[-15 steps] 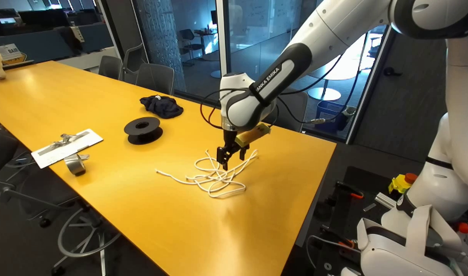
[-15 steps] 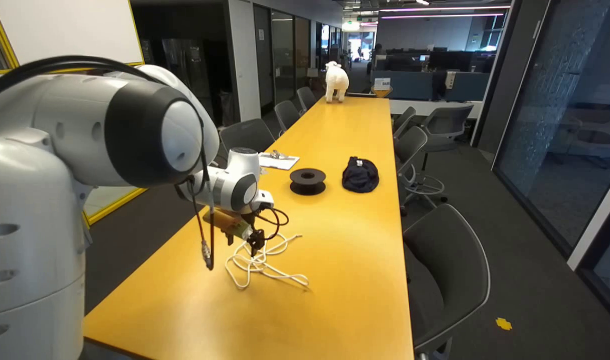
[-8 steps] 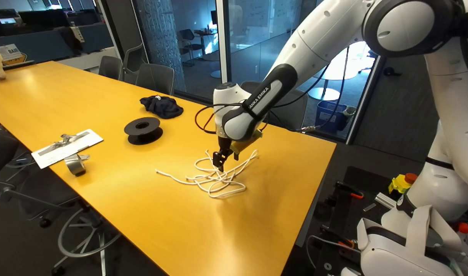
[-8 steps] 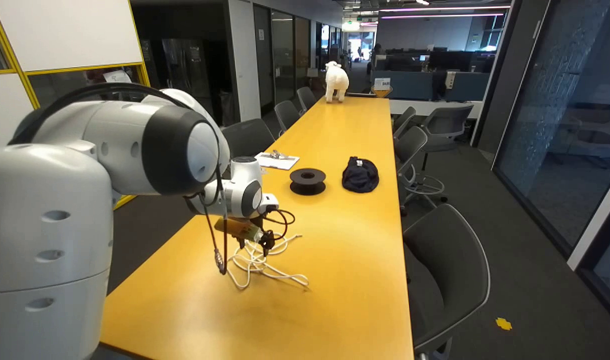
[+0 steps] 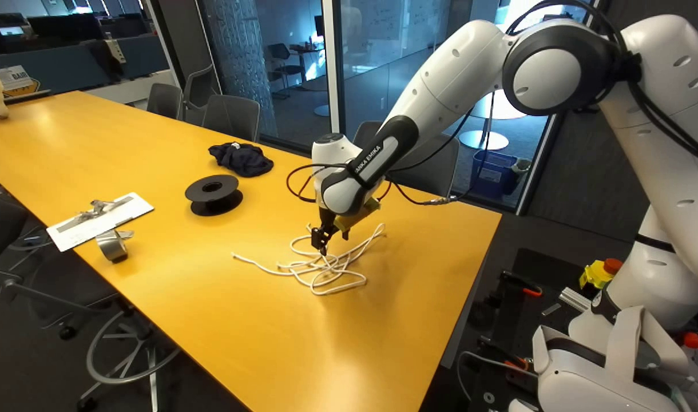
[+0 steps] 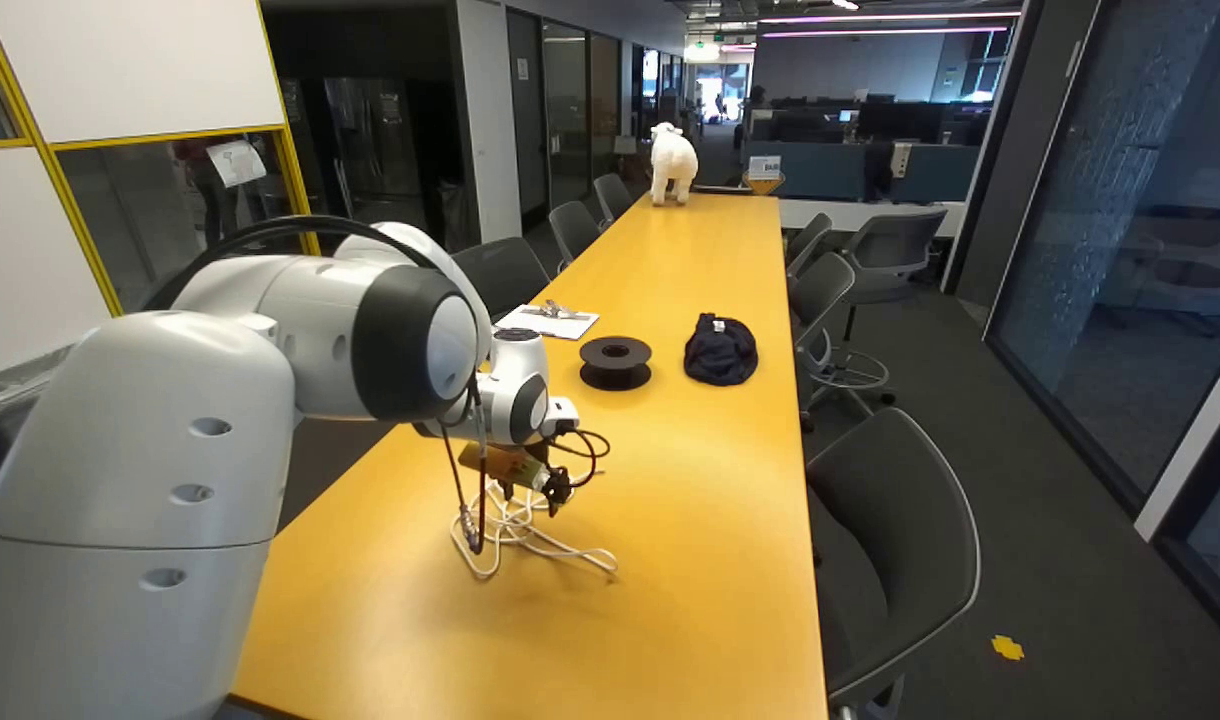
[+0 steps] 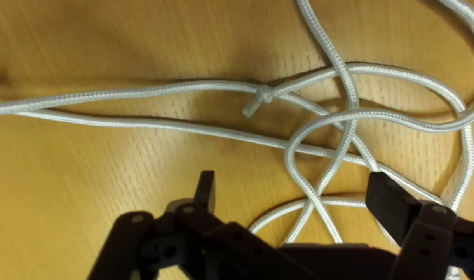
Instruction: Separate the two white ropes
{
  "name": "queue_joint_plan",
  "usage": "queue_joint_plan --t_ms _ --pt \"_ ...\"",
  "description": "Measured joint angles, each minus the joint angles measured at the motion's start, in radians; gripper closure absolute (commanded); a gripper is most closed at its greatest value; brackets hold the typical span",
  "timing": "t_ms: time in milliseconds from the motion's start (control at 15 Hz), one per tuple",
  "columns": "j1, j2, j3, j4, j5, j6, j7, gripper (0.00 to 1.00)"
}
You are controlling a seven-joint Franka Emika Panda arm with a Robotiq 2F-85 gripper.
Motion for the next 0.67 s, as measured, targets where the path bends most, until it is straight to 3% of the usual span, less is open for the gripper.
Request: queue_joint_plan --t_ms 667 --pt "-0.018 0.078 -0.006 0.067 0.001 -0.011 -0.01 0.0"
